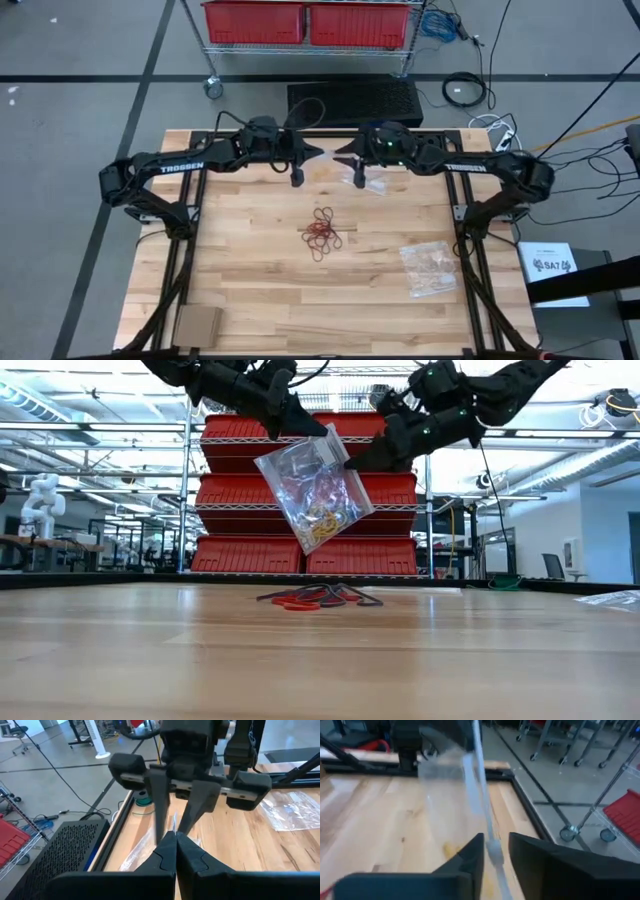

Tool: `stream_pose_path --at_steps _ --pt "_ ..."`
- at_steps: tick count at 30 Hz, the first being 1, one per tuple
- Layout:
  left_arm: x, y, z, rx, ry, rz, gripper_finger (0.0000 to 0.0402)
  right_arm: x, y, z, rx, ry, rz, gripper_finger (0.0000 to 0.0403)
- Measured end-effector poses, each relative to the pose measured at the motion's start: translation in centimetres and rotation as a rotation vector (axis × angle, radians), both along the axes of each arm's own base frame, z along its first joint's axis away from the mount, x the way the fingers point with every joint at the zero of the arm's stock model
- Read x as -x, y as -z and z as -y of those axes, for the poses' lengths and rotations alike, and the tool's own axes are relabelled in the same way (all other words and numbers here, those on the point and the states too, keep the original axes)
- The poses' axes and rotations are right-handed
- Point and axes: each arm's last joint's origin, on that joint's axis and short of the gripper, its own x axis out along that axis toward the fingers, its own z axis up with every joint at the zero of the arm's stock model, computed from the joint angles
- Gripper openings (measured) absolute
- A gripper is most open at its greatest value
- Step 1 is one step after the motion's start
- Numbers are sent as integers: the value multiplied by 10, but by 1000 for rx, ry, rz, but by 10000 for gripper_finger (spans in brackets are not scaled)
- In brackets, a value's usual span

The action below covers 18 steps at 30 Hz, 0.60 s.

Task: Sort rubber bands
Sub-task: Close the top left transparent zip bag

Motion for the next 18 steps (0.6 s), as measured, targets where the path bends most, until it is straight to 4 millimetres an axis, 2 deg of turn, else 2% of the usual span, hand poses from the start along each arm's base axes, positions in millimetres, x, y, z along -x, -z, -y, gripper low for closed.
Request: stream_pose_path --at_steps 4,12,18 --pt "0 0 0 1 0 -2 0 -3 1 1 15 -8 -28 12" --pt "2 -1 0 0 -5 -6 0 -2 3 -1 -4 -12 -54 16" --pt "9 -10 3 -23 -23 17 0 -2 2 -1 -8 -15 -59 13"
